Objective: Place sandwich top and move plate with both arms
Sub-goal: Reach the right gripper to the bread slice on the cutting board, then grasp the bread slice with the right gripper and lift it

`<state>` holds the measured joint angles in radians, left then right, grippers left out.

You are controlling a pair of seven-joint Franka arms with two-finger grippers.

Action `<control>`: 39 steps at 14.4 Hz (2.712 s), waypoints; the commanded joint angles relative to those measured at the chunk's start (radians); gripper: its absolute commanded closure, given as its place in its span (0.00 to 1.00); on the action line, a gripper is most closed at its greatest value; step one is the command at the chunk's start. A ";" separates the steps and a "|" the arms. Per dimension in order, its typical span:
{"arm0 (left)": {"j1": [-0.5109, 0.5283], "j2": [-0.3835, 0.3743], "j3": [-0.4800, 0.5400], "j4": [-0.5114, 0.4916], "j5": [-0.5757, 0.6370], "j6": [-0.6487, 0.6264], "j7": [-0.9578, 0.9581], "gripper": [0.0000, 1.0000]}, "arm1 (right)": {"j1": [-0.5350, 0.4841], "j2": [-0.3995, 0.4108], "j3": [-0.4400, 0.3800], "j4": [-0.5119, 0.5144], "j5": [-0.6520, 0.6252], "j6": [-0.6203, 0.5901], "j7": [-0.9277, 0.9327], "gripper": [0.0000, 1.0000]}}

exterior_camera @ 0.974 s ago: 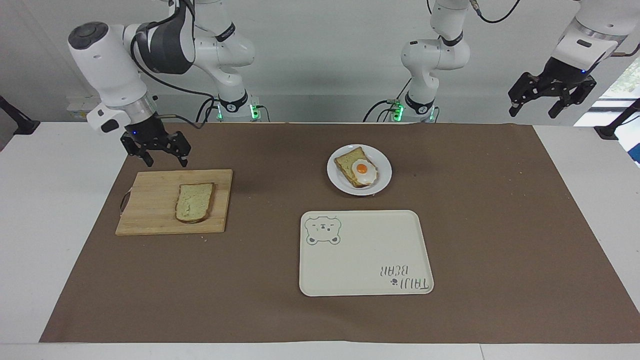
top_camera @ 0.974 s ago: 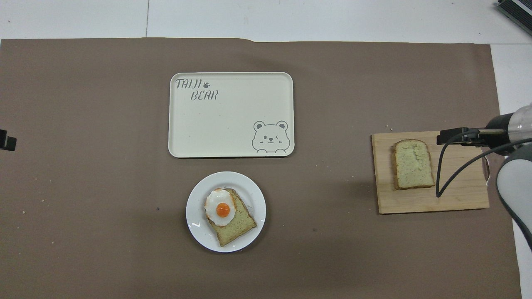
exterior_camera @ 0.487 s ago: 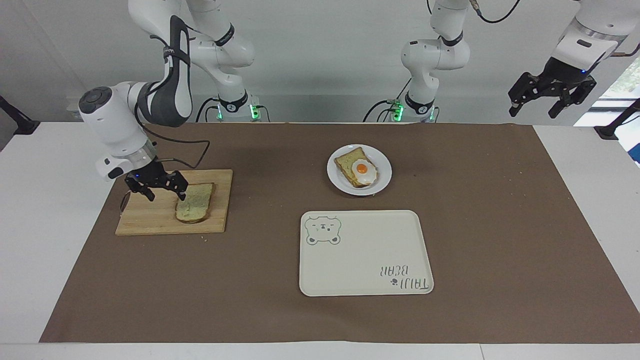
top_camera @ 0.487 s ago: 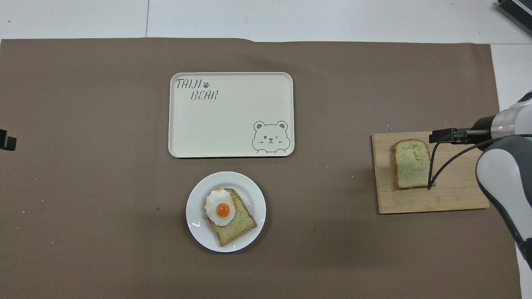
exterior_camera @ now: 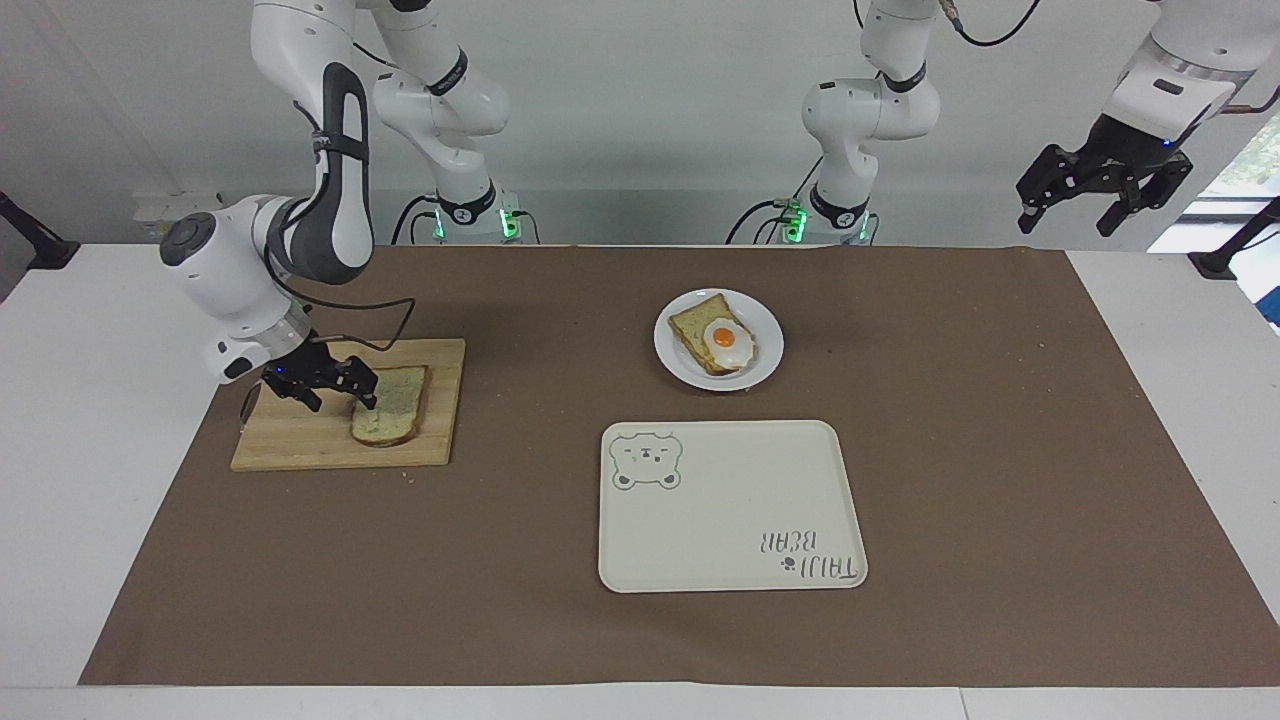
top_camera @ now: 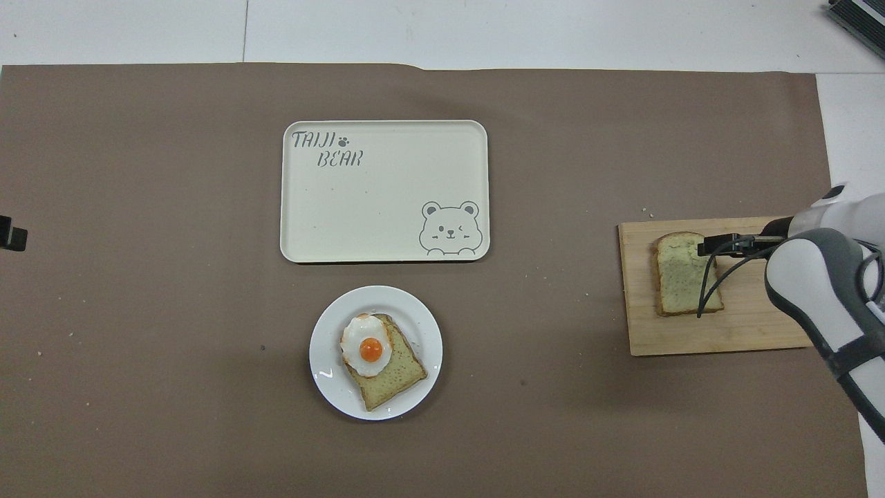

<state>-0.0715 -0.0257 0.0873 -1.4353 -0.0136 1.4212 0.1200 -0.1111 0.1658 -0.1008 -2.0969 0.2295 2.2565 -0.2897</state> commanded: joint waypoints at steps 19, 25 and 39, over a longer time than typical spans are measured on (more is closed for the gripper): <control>0.015 -0.016 -0.014 -0.014 0.012 -0.001 -0.007 0.00 | -0.024 0.012 0.012 -0.084 0.073 0.052 -0.100 1.00; 0.015 -0.016 -0.014 -0.014 0.012 -0.001 -0.007 0.00 | -0.015 -0.020 0.010 0.029 0.036 -0.064 -0.160 1.00; 0.015 -0.016 -0.014 -0.016 0.012 -0.001 -0.007 0.00 | 0.214 -0.066 0.024 0.235 0.018 -0.439 0.024 1.00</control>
<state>-0.0715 -0.0257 0.0873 -1.4353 -0.0136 1.4212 0.1200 0.0684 0.1049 -0.0813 -1.8659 0.2457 1.8357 -0.3208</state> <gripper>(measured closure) 0.000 0.934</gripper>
